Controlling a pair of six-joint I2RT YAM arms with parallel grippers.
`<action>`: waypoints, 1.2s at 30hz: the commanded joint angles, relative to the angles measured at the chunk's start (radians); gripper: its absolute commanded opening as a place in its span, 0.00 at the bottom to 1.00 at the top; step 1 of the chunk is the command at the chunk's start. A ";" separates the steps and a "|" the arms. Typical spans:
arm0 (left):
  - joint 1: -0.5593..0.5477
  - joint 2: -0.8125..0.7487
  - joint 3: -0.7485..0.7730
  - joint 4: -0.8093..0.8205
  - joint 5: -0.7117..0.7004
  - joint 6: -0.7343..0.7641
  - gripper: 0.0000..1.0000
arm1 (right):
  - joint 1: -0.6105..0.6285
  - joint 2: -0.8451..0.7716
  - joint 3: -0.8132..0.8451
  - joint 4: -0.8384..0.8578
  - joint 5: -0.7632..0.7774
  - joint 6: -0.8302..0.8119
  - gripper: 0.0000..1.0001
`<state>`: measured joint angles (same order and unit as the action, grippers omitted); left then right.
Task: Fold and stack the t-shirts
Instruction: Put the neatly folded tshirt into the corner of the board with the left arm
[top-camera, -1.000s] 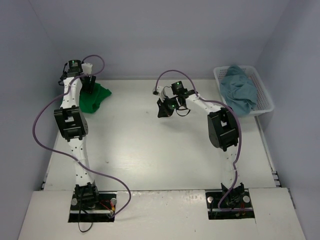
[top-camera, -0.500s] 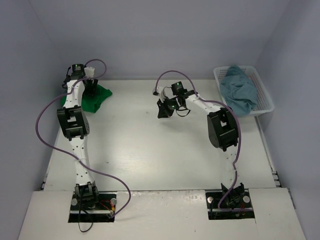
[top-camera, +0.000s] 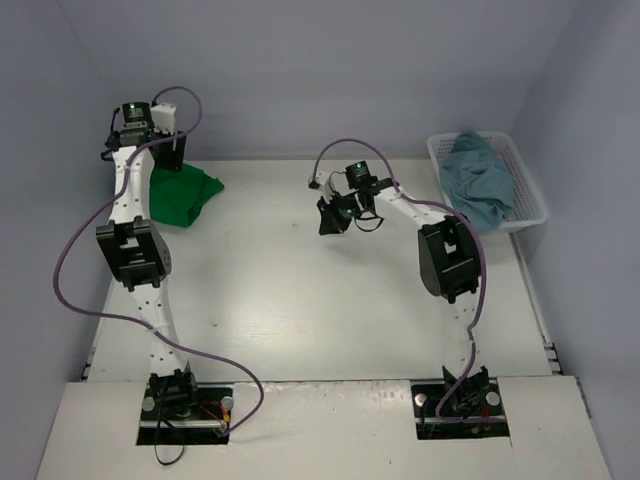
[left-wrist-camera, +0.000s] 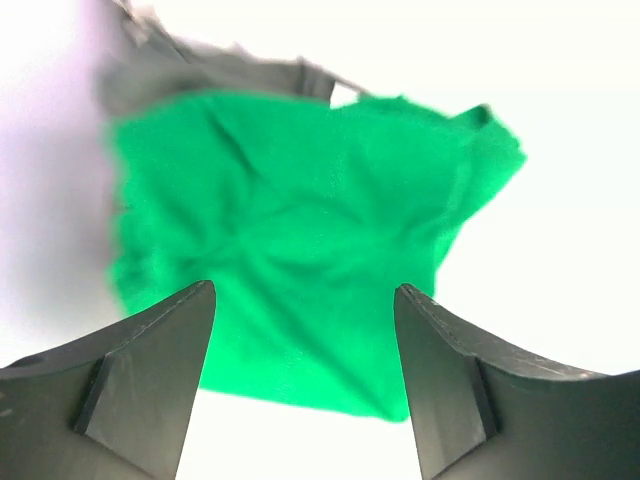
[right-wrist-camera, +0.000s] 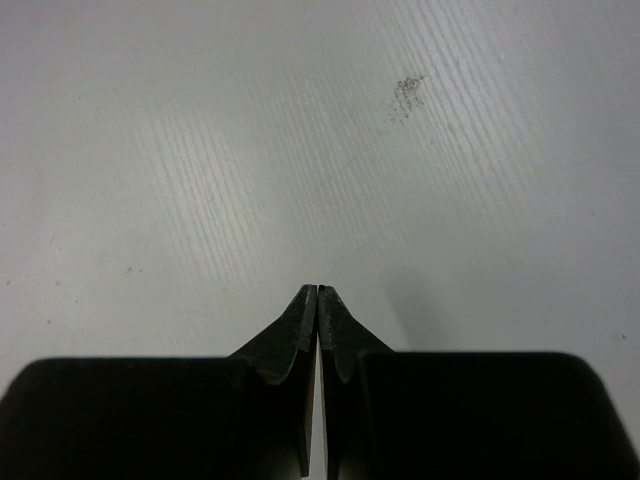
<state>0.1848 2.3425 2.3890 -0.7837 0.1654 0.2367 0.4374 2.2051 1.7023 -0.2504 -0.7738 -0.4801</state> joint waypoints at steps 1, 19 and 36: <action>-0.011 -0.225 0.033 -0.009 0.074 -0.052 0.67 | -0.037 -0.160 0.033 -0.007 -0.005 -0.014 0.00; -0.019 -0.988 -0.733 -0.031 0.471 -0.120 0.67 | -0.351 -0.812 -0.337 -0.043 0.197 0.046 0.06; -0.019 -1.410 -1.208 -0.028 0.519 -0.043 0.67 | -0.540 -1.203 -0.759 -0.004 0.286 0.167 0.34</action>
<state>0.1684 0.9878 1.2175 -0.8673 0.6624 0.1688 -0.0689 1.0595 0.9791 -0.3237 -0.5095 -0.3454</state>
